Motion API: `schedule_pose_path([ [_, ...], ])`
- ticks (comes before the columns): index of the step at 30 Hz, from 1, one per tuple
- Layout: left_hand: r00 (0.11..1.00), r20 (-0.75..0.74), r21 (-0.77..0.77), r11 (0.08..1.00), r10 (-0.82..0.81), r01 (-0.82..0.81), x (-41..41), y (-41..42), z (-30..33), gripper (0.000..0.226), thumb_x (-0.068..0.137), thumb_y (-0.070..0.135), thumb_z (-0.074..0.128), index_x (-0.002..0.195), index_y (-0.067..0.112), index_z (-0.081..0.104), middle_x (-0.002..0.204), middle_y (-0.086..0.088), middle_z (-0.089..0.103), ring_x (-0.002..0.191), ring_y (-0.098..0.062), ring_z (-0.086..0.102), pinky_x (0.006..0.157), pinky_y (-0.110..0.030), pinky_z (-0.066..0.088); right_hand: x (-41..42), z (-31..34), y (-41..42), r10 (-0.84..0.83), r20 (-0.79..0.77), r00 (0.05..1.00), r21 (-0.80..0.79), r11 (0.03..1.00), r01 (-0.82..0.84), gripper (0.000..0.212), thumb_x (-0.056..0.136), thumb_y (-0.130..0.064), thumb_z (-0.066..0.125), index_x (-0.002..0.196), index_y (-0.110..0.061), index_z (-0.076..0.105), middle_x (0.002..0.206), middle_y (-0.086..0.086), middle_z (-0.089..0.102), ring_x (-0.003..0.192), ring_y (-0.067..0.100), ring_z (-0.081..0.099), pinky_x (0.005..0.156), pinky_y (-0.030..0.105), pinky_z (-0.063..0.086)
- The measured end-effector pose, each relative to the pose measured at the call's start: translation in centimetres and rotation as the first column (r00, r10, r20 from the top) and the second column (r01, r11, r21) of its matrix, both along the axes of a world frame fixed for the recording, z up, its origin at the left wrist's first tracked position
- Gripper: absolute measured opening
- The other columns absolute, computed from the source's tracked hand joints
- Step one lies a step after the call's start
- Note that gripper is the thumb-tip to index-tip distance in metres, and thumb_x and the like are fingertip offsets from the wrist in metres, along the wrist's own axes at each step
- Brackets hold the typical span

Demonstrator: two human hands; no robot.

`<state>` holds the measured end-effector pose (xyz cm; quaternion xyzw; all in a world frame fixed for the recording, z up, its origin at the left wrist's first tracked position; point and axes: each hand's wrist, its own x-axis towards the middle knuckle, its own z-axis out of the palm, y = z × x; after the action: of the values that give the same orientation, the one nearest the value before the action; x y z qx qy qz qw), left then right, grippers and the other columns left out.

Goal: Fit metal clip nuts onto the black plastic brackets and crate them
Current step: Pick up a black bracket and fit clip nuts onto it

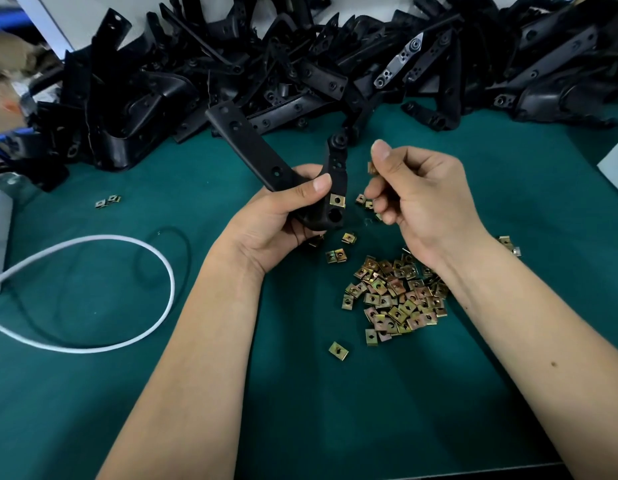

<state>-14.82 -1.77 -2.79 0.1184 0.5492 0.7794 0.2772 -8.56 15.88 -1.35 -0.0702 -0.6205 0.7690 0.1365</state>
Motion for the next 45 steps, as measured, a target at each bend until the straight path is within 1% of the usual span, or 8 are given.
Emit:
schedule_pose_path([
  [7, 0.99, -0.066, -0.017, 0.992, -0.126, 0.125, 0.3, 0.4, 0.0, 0.016, 0.084, 0.016, 0.067, 0.078, 0.025, 0.079, 0.081, 0.001, 0.073, 0.073, -0.015, 0.07, 0.07, -0.029, 0.058, 0.2, -0.1, -0.8, 0.077, 0.06, 0.995, -0.109, 0.992, -0.07, 0.034, 0.095, -0.029, 0.07, 0.067, -0.013, 0.06, 0.056, 0.001, 0.061, 0.043, 0.009, 0.048, 0.037, 0.017, 0.032],
  [16, 0.996, -0.051, -0.034, 0.997, -0.076, 0.075, 0.1, 0.4, -0.2, 0.008, 0.081, 0.016, 0.071, 0.084, 0.023, 0.076, 0.087, -0.003, 0.073, 0.078, -0.02, 0.069, 0.074, -0.033, 0.055, 0.1, -0.2, -1.2, 0.05, 0.064, 0.997, -0.17, 0.985, -0.038, 0.031, 0.097, -0.026, 0.069, 0.072, -0.012, 0.059, 0.055, 0.001, 0.06, 0.043, 0.008, 0.047, 0.037, 0.017, 0.032],
  [18, 0.994, -0.057, -0.026, 0.996, -0.091, 0.089, 0.1, 0.4, -0.3, 0.024, 0.073, 0.014, 0.087, 0.091, 0.019, 0.071, 0.091, -0.007, 0.072, 0.082, -0.024, 0.068, 0.077, -0.035, 0.054, 0.2, -0.2, -1.2, 0.051, 0.063, 0.997, -0.165, 0.985, -0.04, 0.032, 0.096, -0.027, 0.07, 0.069, -0.013, 0.059, 0.055, 0.001, 0.06, 0.043, 0.008, 0.047, 0.037, 0.017, 0.032],
  [21, 0.992, -0.05, -0.032, 0.993, -0.117, 0.116, 0.1, 0.3, -0.1, 0.057, 0.053, 0.035, 0.1, 0.096, 0.016, 0.069, 0.096, -0.011, 0.07, 0.086, -0.028, 0.066, 0.08, -0.037, 0.053, 0.2, -0.2, -1.2, 0.05, 0.059, 0.997, -0.159, 0.986, -0.04, 0.033, 0.096, -0.027, 0.071, 0.069, -0.013, 0.059, 0.055, 0.0, 0.06, 0.043, 0.009, 0.048, 0.036, 0.017, 0.032],
  [26, 0.997, -0.035, -0.03, 0.997, -0.075, 0.074, 0.2, 0.4, -0.1, 0.01, 0.08, 0.014, 0.071, 0.088, 0.02, 0.073, 0.089, -0.006, 0.073, 0.077, -0.022, 0.069, 0.074, -0.035, 0.057, 0.2, -0.2, -1.3, 0.029, 0.063, 0.998, -0.17, 0.985, -0.018, 0.034, 0.096, -0.026, 0.071, 0.068, -0.012, 0.058, 0.054, 0.0, 0.06, 0.043, 0.008, 0.047, 0.036, 0.017, 0.032],
  [37, 0.992, 0.004, -0.055, 0.99, -0.129, 0.129, 0.4, 0.4, 0.3, 0.005, 0.084, 0.019, 0.067, 0.087, 0.015, 0.07, 0.088, -0.007, 0.067, 0.069, -0.017, 0.067, 0.061, -0.026, 0.053, 0.1, -0.2, -0.8, 0.144, 0.123, 0.982, -0.136, 0.983, -0.127, 0.033, 0.094, -0.032, 0.071, 0.073, -0.012, 0.055, 0.053, -0.001, 0.055, 0.04, 0.008, 0.043, 0.034, 0.016, 0.028],
  [41, 0.985, -0.004, -0.076, 0.983, -0.17, 0.169, 0.6, 0.6, 0.6, 0.016, 0.086, 0.02, 0.066, 0.071, 0.022, 0.072, 0.076, -0.002, 0.066, 0.061, -0.012, 0.061, 0.053, -0.021, 0.043, 0.2, -0.4, -1.0, 0.125, 0.112, 0.986, -0.121, 0.986, -0.111, 0.037, 0.084, -0.041, 0.072, 0.067, -0.015, 0.053, 0.05, -0.002, 0.051, 0.038, 0.008, 0.041, 0.033, 0.018, 0.026],
  [45, 0.993, -0.037, -0.027, 0.994, -0.108, 0.107, 0.7, 0.7, 0.5, 0.016, 0.084, 0.017, 0.068, 0.071, 0.024, 0.073, 0.078, -0.001, 0.073, 0.067, -0.016, 0.07, 0.058, -0.025, 0.055, 0.2, -0.3, -0.7, 0.179, 0.107, 0.978, -0.162, 0.974, -0.161, 0.035, 0.097, -0.035, 0.066, 0.07, -0.014, 0.06, 0.055, -0.001, 0.053, 0.045, 0.01, 0.044, 0.037, 0.018, 0.029],
])
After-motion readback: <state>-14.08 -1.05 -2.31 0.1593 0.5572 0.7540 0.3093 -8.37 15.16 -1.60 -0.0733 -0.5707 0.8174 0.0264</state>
